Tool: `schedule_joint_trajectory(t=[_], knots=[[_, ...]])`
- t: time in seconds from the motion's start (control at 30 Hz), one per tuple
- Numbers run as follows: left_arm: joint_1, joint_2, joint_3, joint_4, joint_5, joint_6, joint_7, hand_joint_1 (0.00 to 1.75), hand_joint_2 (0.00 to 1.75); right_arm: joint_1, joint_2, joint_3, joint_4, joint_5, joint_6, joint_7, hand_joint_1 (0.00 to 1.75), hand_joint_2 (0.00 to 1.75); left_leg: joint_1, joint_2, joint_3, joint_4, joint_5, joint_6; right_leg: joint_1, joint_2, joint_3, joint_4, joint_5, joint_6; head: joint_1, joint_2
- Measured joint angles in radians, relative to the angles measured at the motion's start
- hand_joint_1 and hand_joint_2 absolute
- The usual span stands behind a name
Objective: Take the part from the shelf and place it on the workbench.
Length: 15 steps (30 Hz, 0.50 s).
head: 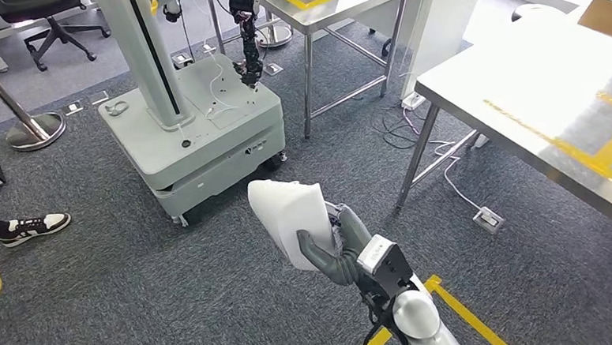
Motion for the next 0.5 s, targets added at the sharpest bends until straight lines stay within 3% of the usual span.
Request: schedule_joint_trajectory(t=[0.03, 0.07, 0.1, 0.17, 0.23, 0.37, 0.43, 0.5], knots=[[0.001, 0.0, 0.0, 0.0, 0.0, 0.001, 0.003, 0.0, 1.75, 0.001, 0.0, 0.0, 0.0, -0.002, 0.001, 0.001, 1.75, 1.75, -0.002, 0.006, -0.001, 0.001, 0.0, 0.001, 0.0, -0.001, -0.021, 0.048, -0.015, 0.0, 0.0, 0.0], [0.002, 0.001, 0.001, 0.0, 0.0, 0.002, 0.005, 0.0, 1.75, 0.002, 0.0, 0.0, 0.0, -0.005, 0.002, 0.002, 1.75, 1.75, -0.003, 0.013, -0.001, 0.001, 0.0, 0.002, 0.0, -0.002, -0.026, 0.062, -0.011, -0.001, 0.0, 0.0], [0.002, 0.001, 0.002, 0.0, 0.0, 0.002, 0.006, 0.0, 1.75, 0.003, 0.0, 0.0, 0.0, -0.008, 0.002, 0.002, 1.75, 1.75, -0.005, 0.018, -0.002, 0.002, -0.001, 0.002, 0.001, -0.004, -0.011, 0.037, 0.008, -0.003, 0.0, 0.0], [0.001, 0.001, 0.005, 0.0, 0.0, 0.002, 0.007, 0.0, 1.75, 0.001, 0.0, 0.0, 0.0, -0.015, 0.002, 0.001, 1.75, 1.75, -0.006, 0.028, -0.001, 0.004, -0.002, 0.001, 0.005, -0.019, 0.062, -0.098, 0.065, -0.013, 0.0, 0.0], [0.001, 0.001, 0.007, 0.0, 0.0, 0.002, 0.007, 0.0, 1.75, -0.001, 0.0, 0.0, 0.0, -0.018, 0.006, 0.0, 1.75, 1.75, -0.009, 0.034, -0.001, 0.006, -0.004, -0.006, 0.012, -0.034, 0.115, -0.2, 0.091, -0.023, -0.001, 0.0], [0.0, 0.004, 0.011, 0.0, 0.0, 0.004, 0.008, 0.0, 1.75, -0.004, 0.0, 0.0, 0.0, -0.02, 0.014, -0.002, 1.75, 1.75, -0.007, 0.039, -0.003, 0.009, -0.009, -0.028, 0.014, -0.022, 0.123, -0.227, 0.1, -0.041, -0.001, 0.0], [0.0, 0.005, 0.014, 0.001, 0.0, 0.004, 0.007, 0.0, 1.75, -0.009, 0.0, 0.001, 0.0, -0.021, 0.016, -0.002, 1.75, 1.75, -0.005, 0.02, -0.03, 0.067, -0.047, -0.038, 0.008, -0.016, 0.126, -0.236, 0.107, -0.051, -0.004, 0.0], [0.0, 0.005, 0.015, 0.001, 0.0, 0.004, 0.007, 0.0, 1.75, -0.013, 0.0, 0.004, 0.0, -0.021, 0.016, -0.002, 1.75, 1.75, -0.002, 0.004, -0.086, 0.191, -0.109, -0.045, 0.007, -0.009, 0.125, -0.236, 0.108, -0.055, -0.006, 0.0]])
